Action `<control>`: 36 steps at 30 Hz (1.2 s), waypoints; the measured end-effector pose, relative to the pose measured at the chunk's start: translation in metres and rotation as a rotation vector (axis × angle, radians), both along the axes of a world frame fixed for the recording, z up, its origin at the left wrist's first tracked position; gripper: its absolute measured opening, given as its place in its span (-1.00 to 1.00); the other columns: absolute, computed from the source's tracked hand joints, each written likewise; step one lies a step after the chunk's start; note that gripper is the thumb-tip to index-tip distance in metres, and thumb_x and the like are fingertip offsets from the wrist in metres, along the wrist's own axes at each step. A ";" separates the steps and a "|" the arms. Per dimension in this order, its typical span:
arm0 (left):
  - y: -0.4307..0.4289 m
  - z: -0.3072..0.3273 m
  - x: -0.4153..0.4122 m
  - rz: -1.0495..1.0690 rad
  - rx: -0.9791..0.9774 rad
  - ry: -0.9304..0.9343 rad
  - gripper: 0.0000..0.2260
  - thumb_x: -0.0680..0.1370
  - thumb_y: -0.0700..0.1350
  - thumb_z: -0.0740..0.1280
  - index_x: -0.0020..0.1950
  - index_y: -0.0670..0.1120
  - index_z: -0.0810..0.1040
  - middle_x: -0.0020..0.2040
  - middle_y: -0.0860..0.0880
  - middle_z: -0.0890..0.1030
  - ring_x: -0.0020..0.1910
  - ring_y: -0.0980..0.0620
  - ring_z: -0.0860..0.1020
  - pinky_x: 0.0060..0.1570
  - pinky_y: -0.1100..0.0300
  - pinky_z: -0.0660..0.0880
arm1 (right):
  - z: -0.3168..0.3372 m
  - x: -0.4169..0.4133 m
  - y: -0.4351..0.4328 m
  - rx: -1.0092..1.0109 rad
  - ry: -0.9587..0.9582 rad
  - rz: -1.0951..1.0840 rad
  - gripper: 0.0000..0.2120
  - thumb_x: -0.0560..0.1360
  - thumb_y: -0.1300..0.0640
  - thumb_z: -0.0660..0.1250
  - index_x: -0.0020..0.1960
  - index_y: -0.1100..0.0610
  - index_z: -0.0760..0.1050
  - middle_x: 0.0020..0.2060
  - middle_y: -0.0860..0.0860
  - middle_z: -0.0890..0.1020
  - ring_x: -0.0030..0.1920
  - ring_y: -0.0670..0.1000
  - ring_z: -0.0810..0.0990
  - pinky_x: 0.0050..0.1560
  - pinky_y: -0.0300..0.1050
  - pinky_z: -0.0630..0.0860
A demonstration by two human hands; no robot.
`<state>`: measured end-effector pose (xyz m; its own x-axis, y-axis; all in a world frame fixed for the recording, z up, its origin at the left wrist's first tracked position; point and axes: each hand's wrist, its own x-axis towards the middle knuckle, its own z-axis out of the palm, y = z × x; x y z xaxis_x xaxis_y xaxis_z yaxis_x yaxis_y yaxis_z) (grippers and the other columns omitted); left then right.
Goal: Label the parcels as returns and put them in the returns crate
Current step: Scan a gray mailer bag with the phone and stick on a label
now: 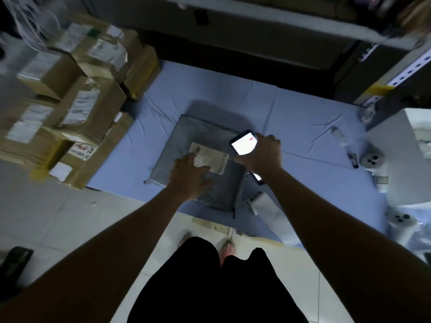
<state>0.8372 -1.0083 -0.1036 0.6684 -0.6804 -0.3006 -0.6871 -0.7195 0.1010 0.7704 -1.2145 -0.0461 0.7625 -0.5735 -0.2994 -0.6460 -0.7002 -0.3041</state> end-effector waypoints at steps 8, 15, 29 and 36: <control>0.028 -0.011 0.008 0.033 -0.017 -0.044 -0.46 0.51 0.38 0.17 0.41 0.18 0.42 0.40 -0.25 0.31 0.37 -0.27 0.27 0.26 -0.09 0.27 | 0.029 -0.002 0.060 -0.070 0.252 0.121 -0.05 0.20 -0.16 0.64 0.45 0.11 0.31 0.36 0.16 0.40 0.37 0.22 0.35 0.24 0.21 0.47; 0.038 -0.019 0.010 -0.010 -0.023 0.000 -0.35 0.49 0.43 0.16 0.51 0.17 0.29 0.50 -0.29 0.16 0.45 -0.31 0.20 0.40 -0.17 0.22 | 0.041 -0.013 0.079 -0.228 0.364 0.172 -0.19 0.24 -0.15 0.62 0.38 0.07 0.39 0.25 0.09 0.45 0.31 0.16 0.37 0.22 0.18 0.44; 0.043 -0.015 0.016 -0.083 -0.010 -0.033 -0.30 0.48 0.45 0.15 0.52 0.12 0.25 0.42 -0.31 0.26 0.40 -0.31 0.24 0.37 -0.13 0.23 | 0.054 -0.021 0.095 -0.242 0.380 0.055 -0.20 0.26 -0.14 0.61 0.38 0.06 0.39 0.22 0.09 0.44 0.33 0.16 0.34 0.20 0.17 0.44; 0.042 -0.015 0.016 -0.092 -0.029 -0.038 -0.32 0.45 0.45 0.20 0.47 0.13 0.35 0.36 -0.29 0.36 0.34 -0.27 0.30 0.32 -0.09 0.29 | 0.053 -0.025 0.088 -0.249 0.367 0.046 -0.21 0.24 -0.16 0.61 0.36 0.07 0.40 0.21 0.08 0.45 0.32 0.15 0.36 0.18 0.16 0.44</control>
